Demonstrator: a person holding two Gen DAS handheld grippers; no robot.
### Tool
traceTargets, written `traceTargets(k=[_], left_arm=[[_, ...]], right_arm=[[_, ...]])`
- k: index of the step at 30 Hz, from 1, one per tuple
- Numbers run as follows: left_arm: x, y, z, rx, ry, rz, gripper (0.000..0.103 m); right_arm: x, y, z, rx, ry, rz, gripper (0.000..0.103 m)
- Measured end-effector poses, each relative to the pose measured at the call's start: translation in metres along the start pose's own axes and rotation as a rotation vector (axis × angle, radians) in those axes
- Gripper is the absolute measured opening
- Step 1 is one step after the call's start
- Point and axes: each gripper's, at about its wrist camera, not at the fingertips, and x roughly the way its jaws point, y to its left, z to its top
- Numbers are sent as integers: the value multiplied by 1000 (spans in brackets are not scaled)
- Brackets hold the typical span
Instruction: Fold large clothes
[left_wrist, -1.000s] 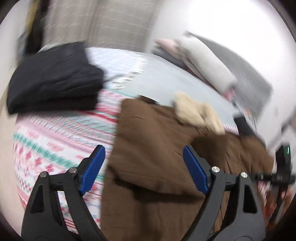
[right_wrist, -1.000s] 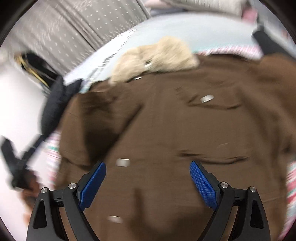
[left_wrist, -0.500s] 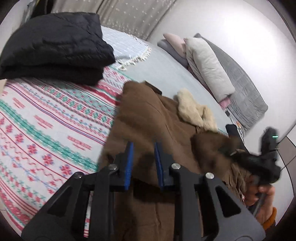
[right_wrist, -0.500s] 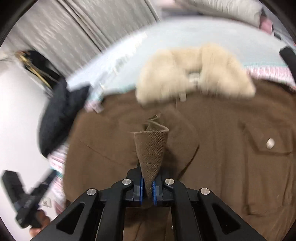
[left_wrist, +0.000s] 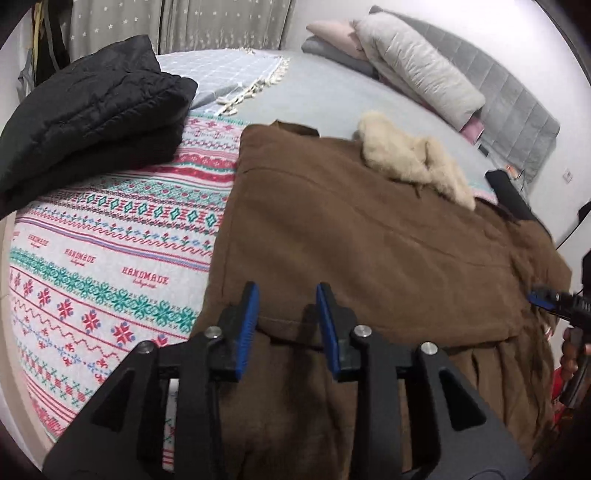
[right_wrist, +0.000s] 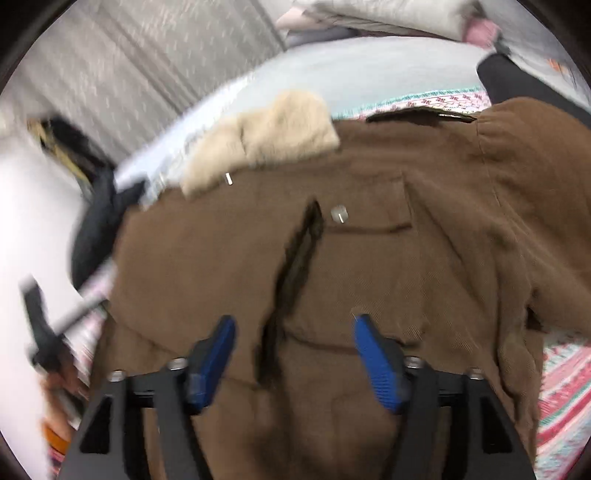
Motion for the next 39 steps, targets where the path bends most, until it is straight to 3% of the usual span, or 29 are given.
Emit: traceTargets(k=[2,6,8,9,10,11,12,14,17,18,20,24,27,29,33,39], left_arm=[[-1,6,-1,-21,-17,-3,34],[-6,25,2,-113,-64,-33,34],[-9,35,3,-162,-109,-61,34],[-10,37,3,-176,-124,-76,34],[-10,40,3,-188,-137,-95,34],[-9,41,3,-193,-140,-105,34],[-8,41,4,-193,-141,-110,34],[-4,37,4,-180,-141,-123,34],[7,29,1,-150,-107,-103,34],[12,26,0,-137,-86,-78,34],[25,22,-1,-112,-42,9,34],[31,21,-3,-96,-28,61,37],[27,23,-2,-105,-32,77,49],[24,26,0,-127,-15,81,62],[18,24,2,-143,19,63,73],[-3,1,0,-76,38,114,85]], right_arm=[[12,3,14,27,-12,21,76],[56,7,32,16,6,-72,75],[79,12,40,5,0,-149,58],[84,18,44,-20,-16,-182,31],[85,27,48,-53,-34,-222,22],[83,35,50,-85,-60,-231,20],[74,48,55,-131,-108,-219,12],[53,64,63,-186,-180,-139,11],[24,73,76,-229,-308,-141,11],[20,71,80,-239,-332,-182,11],[38,62,89,-233,-295,-255,14],[116,26,87,-256,0,-455,28],[102,23,81,-258,-97,-518,60],[86,19,77,-219,-103,-504,63],[45,9,55,-161,-105,-464,69],[-21,-25,15,-29,-158,-424,82]])
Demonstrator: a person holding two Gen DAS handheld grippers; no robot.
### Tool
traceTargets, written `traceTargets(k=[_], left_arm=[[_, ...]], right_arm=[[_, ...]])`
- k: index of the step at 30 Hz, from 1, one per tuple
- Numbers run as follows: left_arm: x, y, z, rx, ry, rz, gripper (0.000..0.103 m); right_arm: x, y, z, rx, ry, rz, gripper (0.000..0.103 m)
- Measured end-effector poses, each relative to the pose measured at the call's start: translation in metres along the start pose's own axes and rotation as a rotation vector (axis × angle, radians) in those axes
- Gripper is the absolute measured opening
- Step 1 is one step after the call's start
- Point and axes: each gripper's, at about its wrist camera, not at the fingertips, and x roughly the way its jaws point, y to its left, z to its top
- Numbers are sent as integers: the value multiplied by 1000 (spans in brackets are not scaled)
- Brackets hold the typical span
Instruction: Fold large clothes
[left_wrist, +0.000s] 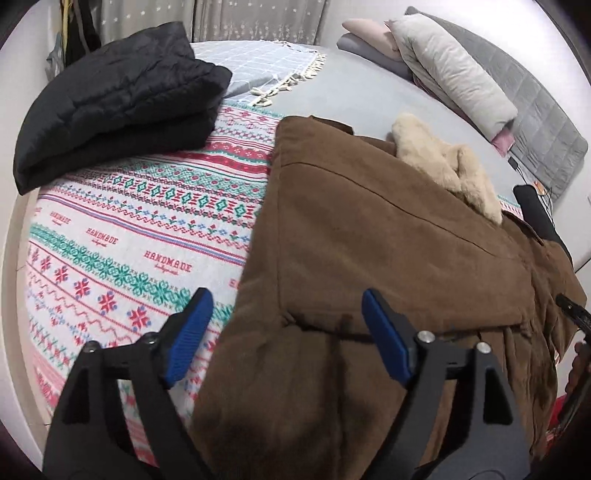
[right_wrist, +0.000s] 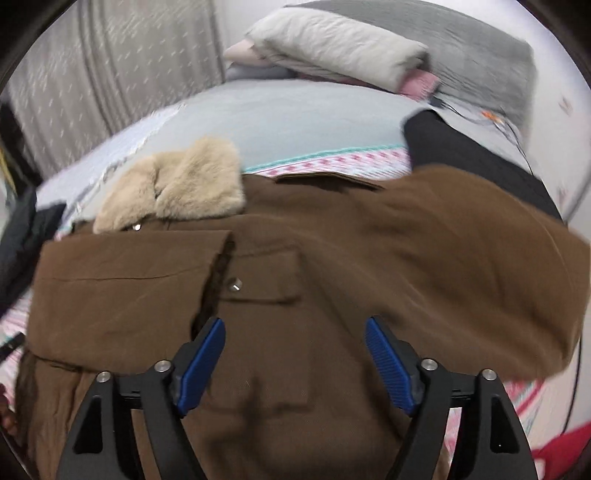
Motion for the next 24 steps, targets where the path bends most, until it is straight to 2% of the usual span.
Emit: traceTargets(k=[6,12,16,21,24], left_arm=[[-20,-25,-8,2,37,-30,87],[-29,-49,-38,-11,61,-33,93],[-27,-64,-50,-38,14,-52,93],[-20,-82,-60,0,-12,-98,93],[-22,-87,-62,-12,-45,-110,93]], right_arm=[[-27,-55,-29,197,0,-38,84],[-36,-125,-41,396,-20,-61,84],[-40,-170,-52,514,-67,-142,84],[-40,-224,-68,679,-73,-109,84],[-40,-256,-79,748,-95,-121,84]])
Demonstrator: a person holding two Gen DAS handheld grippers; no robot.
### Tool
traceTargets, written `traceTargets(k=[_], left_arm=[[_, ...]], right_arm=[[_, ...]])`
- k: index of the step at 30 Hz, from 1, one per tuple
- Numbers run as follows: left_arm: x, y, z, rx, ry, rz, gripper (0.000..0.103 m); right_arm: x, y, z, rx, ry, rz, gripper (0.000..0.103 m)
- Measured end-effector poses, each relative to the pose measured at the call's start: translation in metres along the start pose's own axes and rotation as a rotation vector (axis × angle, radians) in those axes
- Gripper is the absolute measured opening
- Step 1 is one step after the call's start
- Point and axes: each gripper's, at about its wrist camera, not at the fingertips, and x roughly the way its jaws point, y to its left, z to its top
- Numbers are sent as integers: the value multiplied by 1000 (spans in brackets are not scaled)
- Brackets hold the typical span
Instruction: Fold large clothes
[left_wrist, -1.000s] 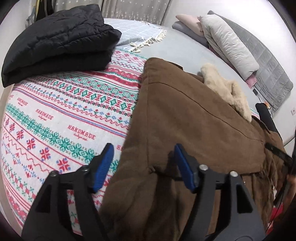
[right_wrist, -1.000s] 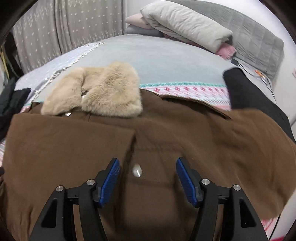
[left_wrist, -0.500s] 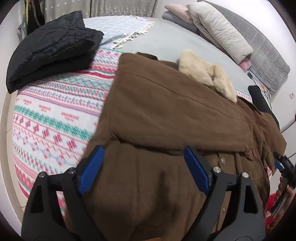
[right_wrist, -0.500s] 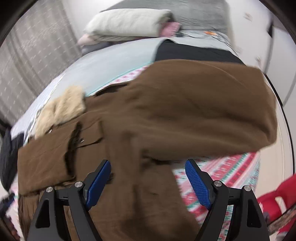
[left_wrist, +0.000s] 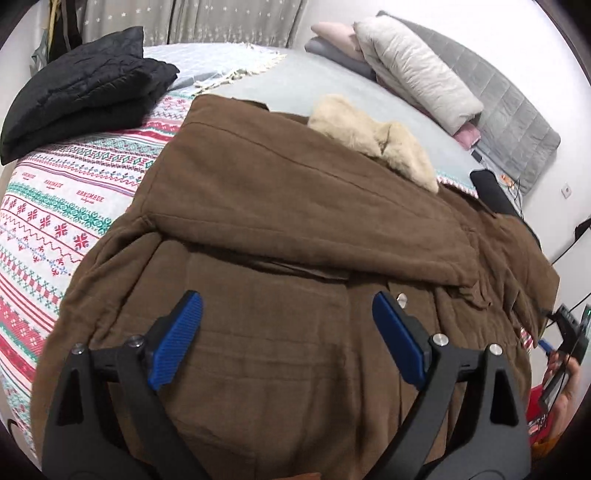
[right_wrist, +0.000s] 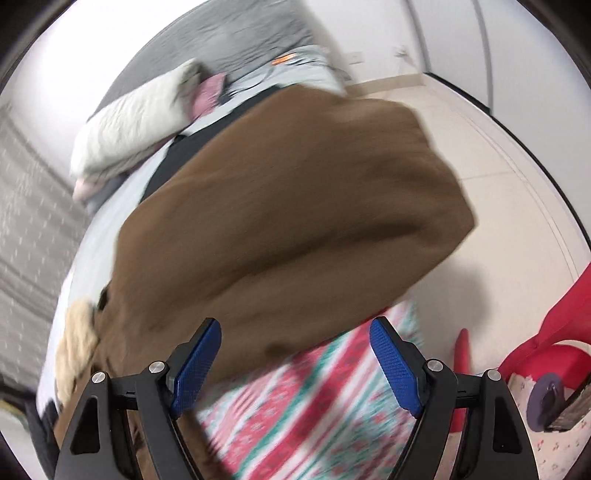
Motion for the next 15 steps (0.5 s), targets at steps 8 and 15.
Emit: traceTargets(k=[8,15], left_arm=[[2,-8,1,-4,-39,-40,93],[6,-10,-2,3,-21,-22,93]], right_arm=[[37,-81,15,257,5,53,84],[48,-89,16,333,-51,200,52]])
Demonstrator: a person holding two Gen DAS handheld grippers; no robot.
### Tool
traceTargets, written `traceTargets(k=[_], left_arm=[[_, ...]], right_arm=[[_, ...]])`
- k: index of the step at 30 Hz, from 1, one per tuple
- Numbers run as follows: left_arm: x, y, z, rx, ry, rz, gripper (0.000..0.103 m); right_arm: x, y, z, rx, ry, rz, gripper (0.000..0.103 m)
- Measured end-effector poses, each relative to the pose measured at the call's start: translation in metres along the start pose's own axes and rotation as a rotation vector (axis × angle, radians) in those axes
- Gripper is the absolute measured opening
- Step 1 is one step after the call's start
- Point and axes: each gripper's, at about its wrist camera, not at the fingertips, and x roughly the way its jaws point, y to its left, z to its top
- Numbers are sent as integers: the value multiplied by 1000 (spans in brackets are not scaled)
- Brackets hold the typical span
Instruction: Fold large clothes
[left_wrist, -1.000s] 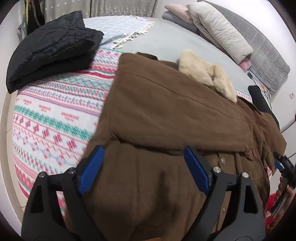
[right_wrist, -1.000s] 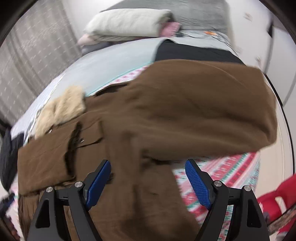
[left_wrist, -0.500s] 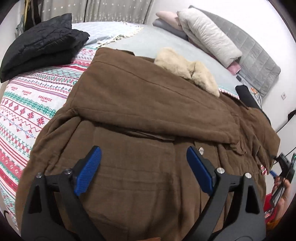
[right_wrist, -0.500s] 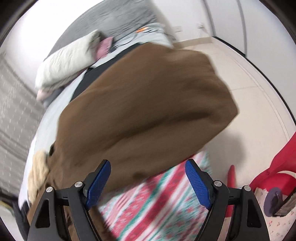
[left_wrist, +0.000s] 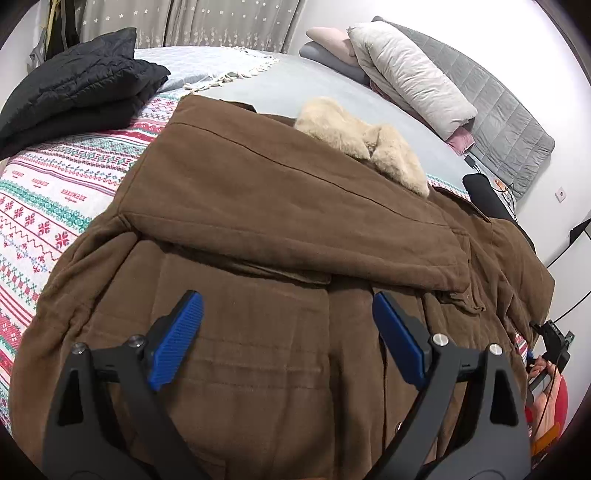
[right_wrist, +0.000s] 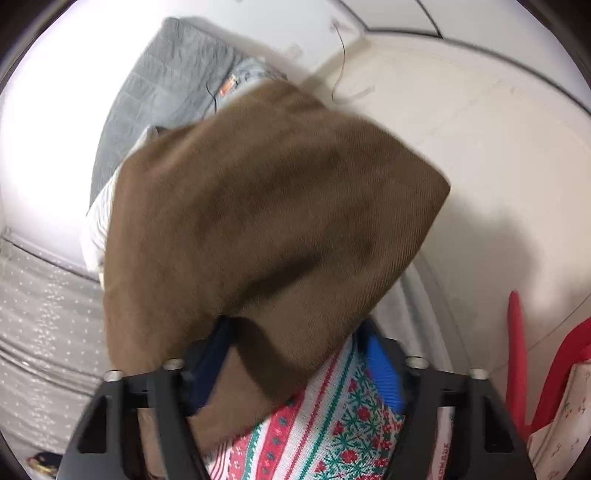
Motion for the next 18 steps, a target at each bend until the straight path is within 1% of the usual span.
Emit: traceTargets(k=[1,2,3,5,8,11,15,18], left_arm=[[-2,0,0,4,-8,4,93],[-3,0,1,9,-15,6,93],[-4,-1,1,14,-21,9,93],[-6,-1,2,22,-32,14,93],[-6,-1,3,26,-33,15,93],[-8,-1,5,29,-38,14,93],[-15,1,9,23,-60,-1,93],[-21,2,12,24,-79,-10,93]], right_arm=[[-4,7,-1,-41,-24,-25,39],[-7,11,1,-70,-38,-50,34],[-10,15,0,-93,-51,-70,23],[-18,19,-2,-114,-77,-92,13],[-30,26,-3,-110,-91,-96,9],[-45,34,-7,-143,-128,-86,7],[-72,63,-11,-223,-205,-51,6],[-97,96,-21,-330,-279,-5,6]])
